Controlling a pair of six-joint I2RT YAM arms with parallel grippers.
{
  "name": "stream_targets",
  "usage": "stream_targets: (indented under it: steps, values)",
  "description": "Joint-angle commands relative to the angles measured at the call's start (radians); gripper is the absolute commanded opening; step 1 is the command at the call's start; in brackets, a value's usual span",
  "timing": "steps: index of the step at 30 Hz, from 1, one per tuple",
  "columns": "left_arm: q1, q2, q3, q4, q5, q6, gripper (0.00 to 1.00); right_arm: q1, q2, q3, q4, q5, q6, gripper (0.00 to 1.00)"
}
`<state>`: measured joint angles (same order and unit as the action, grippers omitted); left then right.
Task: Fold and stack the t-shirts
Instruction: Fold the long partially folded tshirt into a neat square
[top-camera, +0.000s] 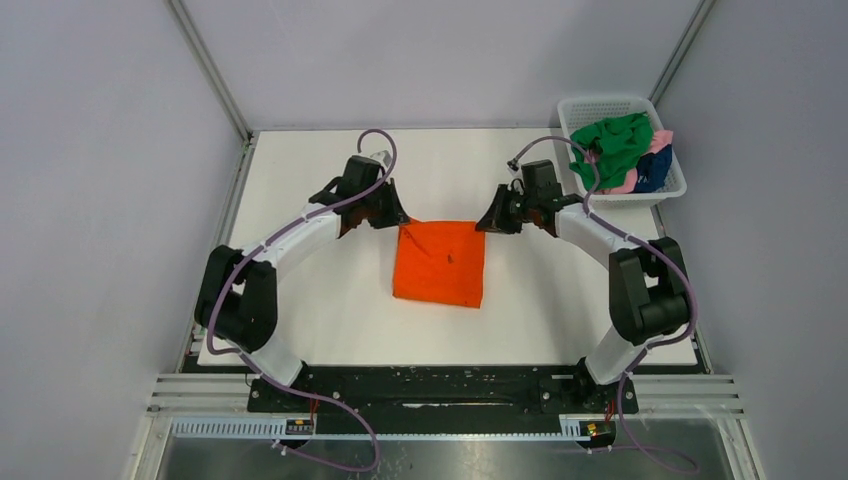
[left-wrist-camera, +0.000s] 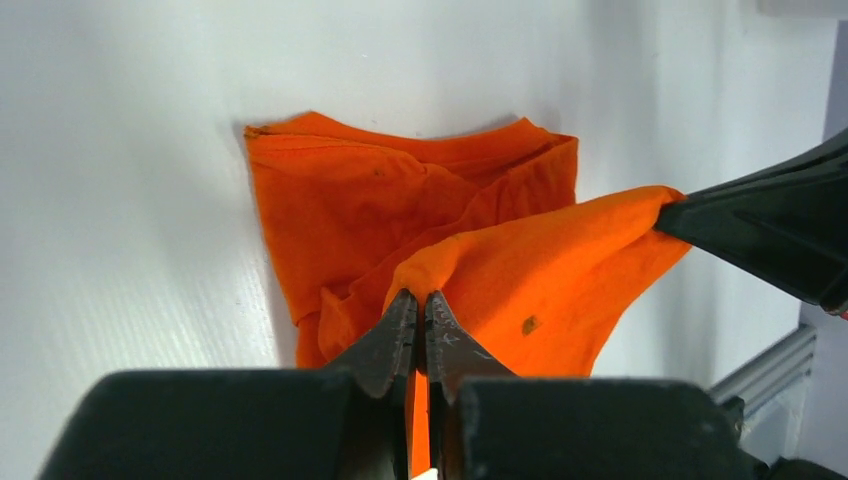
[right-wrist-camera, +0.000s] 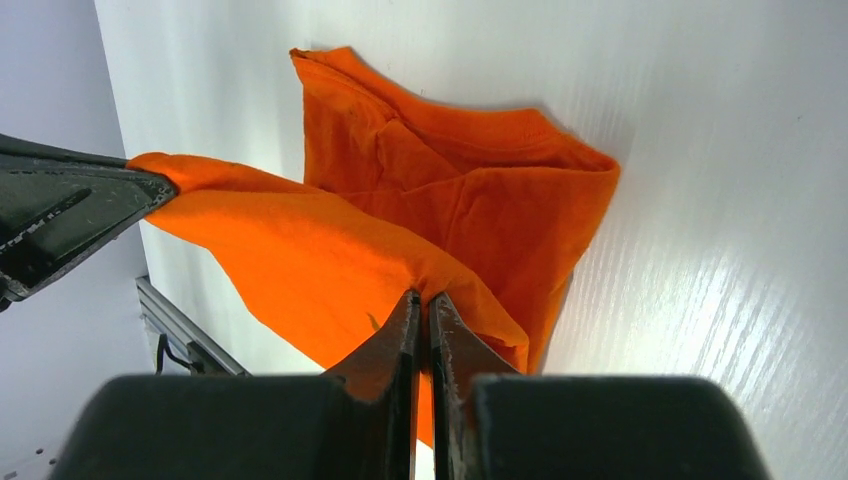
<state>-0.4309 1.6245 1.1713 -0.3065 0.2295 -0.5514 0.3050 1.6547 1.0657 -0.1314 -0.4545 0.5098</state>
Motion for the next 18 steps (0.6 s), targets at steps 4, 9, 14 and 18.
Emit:
stream_targets:
  steps: [4,9,14,18]
  values:
    - [0.049,0.135,0.101,0.027,-0.103,-0.019,0.0,0.007,0.112,0.116,0.004,0.107,0.017,0.04]
    - [0.076,0.318,0.231,-0.006,-0.13,-0.042,0.0,0.006,0.257,0.205,0.067,0.169,-0.014,0.13]
    - [0.103,0.426,0.339,-0.06,-0.214,-0.066,0.11,0.003,0.408,0.365,0.035,0.098,-0.025,0.38]
    - [0.113,0.39,0.35,-0.06,-0.209,-0.063,0.51,0.003,0.371,0.426,-0.029,0.151,-0.078,0.67]
